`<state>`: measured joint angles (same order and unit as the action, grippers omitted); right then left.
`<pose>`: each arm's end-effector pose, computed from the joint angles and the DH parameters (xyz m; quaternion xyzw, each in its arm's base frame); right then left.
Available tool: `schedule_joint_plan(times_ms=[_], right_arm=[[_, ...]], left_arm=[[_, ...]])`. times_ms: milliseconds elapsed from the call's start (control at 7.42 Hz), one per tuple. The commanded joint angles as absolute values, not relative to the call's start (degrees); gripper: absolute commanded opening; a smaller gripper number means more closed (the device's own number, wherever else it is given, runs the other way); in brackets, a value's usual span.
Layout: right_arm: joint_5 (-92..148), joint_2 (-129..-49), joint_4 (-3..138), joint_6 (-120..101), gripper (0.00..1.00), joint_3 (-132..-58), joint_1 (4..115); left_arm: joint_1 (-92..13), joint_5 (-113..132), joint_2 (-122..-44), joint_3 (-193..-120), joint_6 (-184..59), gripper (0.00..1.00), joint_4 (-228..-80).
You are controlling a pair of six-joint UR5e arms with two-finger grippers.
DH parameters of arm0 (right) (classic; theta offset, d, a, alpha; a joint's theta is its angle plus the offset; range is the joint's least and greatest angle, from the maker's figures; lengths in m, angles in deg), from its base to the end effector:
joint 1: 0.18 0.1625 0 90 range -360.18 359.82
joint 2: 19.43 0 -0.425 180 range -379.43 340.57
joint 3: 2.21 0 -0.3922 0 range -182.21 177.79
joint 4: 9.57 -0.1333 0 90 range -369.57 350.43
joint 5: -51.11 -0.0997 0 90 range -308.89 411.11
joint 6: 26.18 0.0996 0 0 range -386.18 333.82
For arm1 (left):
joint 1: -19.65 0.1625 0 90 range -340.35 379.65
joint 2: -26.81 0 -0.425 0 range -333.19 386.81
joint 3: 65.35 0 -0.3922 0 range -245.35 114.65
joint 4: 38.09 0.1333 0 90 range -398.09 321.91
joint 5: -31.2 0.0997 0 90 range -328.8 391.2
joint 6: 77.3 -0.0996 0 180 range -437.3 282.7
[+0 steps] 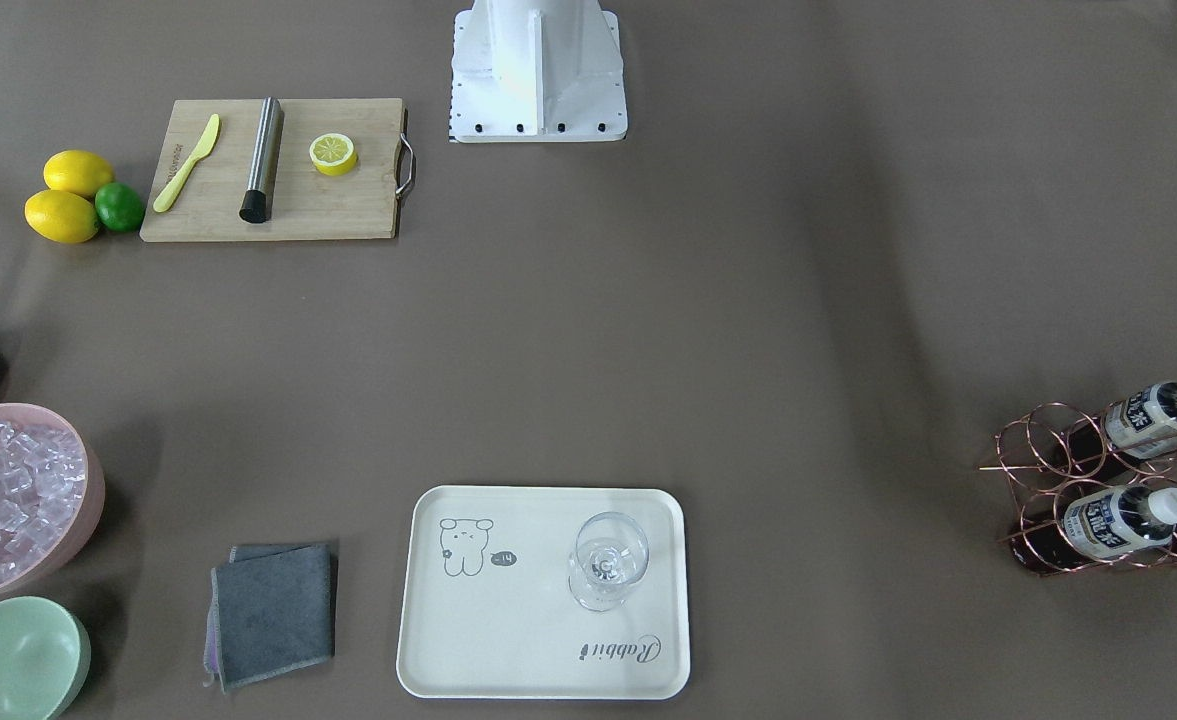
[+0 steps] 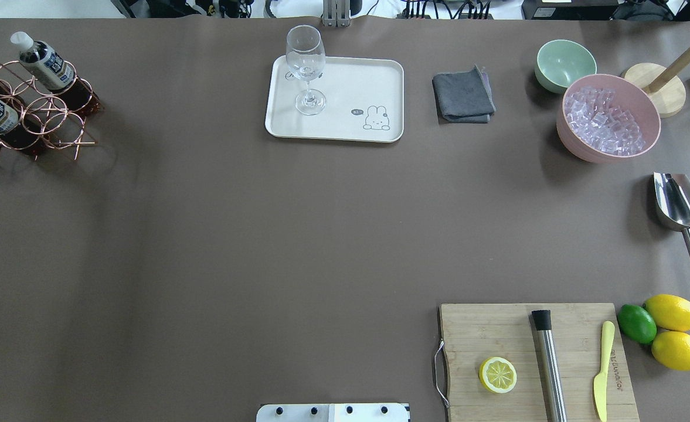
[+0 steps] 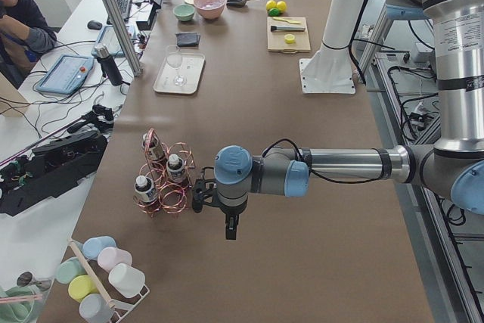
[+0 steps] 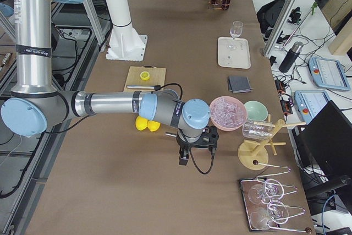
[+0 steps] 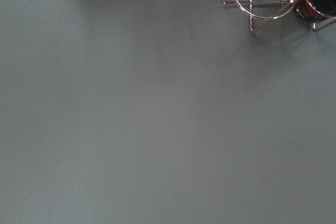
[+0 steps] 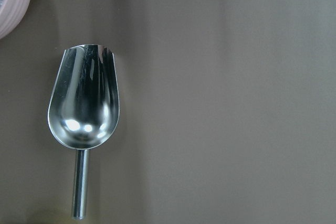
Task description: Take tea from basket to plate
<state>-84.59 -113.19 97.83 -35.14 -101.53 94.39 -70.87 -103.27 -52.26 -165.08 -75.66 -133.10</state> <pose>0.0973 -0.4394 0.6371 -0.0489 -0.3948 0.0049 0.9175 -0.0673 -0.4151 0.6523 0.0271 0.3785 -0.0049 0.9252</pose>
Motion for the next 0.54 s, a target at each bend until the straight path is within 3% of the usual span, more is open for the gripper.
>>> schedule_joint_plan(times_ms=[0, 404], right_arm=[[-84.5, -113.1, 97.7, -35.2, 1.0, -101.6, 94.4], [-84.5, -113.2, 96.1, -35.2, 1.0, -101.4, 94.4]], left_arm=[[-71.0, -103.3, -52.1, -165.3, -75.7, 0.98, -133.2], [-71.0, -103.2, -51.9, -164.9, -75.7, 0.98, -133.3]])
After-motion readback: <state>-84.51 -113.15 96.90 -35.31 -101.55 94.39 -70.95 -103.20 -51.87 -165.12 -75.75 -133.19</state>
